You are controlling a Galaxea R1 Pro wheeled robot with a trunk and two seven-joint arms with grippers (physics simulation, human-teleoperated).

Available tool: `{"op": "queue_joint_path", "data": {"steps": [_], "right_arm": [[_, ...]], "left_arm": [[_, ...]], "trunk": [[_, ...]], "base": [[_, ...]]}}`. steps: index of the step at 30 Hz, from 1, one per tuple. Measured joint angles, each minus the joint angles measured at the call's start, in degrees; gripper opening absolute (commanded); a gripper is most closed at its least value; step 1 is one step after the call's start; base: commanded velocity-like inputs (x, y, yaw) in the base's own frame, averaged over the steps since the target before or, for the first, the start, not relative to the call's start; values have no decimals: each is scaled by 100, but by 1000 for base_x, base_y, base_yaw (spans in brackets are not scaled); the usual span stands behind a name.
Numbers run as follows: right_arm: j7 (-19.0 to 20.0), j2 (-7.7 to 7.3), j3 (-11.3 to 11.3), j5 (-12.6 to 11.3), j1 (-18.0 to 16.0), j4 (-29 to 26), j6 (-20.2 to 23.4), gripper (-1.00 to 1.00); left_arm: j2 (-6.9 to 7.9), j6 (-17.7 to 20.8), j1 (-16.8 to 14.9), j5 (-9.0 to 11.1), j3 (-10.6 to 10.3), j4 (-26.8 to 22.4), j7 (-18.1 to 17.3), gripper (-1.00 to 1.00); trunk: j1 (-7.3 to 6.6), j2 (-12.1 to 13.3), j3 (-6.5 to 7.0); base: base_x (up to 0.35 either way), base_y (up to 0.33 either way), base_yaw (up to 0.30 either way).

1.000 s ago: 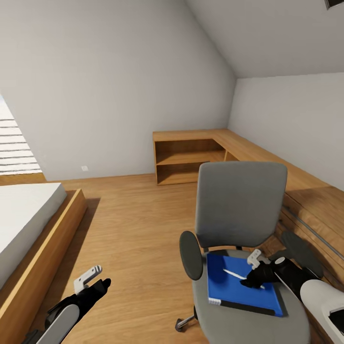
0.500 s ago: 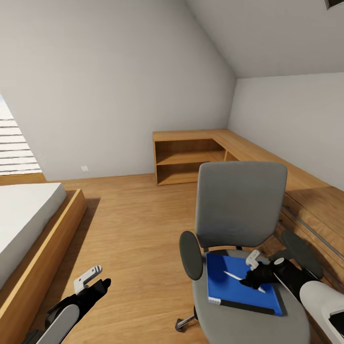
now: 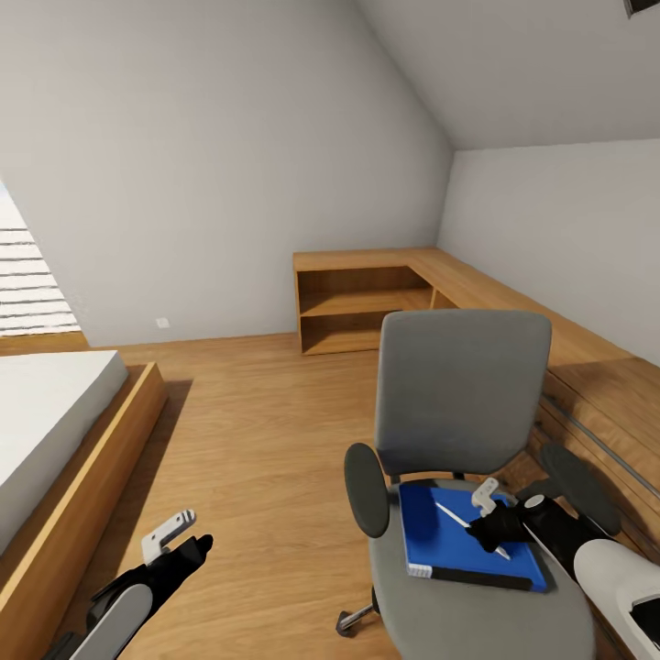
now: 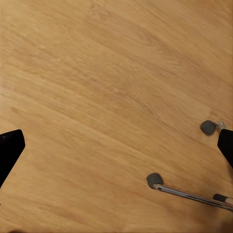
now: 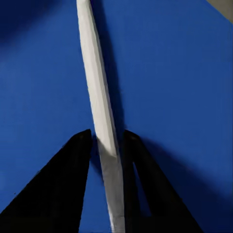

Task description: In the bedroom, organize the workspace by keeping the computer under the desk, ensuring the monitor is on the desk, placing the keyboard on the desk next to the monitor, placing the mouse on the desk next to the keyboard, moving the folder from the swivel chair onto the desk next to the mouse, stacking the notebook on top of the folder with the pen on top of the notebook, and positioning the swivel chair next to the desk.

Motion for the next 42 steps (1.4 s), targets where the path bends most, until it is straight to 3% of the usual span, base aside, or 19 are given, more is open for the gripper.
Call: {"op": "queue_joint_path", "data": {"steps": [22, 42], "right_arm": [[-25, 18, 54, 88, -5, -21, -10, -100], [-48, 16, 103, 139, 3, 98, -25, -100]], "left_arm": [[0, -6, 2, -5, -7, 32, -6, 100], [-8, -9, 0, -7, -17, 37, 10, 100]], "trunk": [[0, 0, 1], [-438, 802, 358]], "base": [[0, 0, 0], [0, 0, 0]]}}
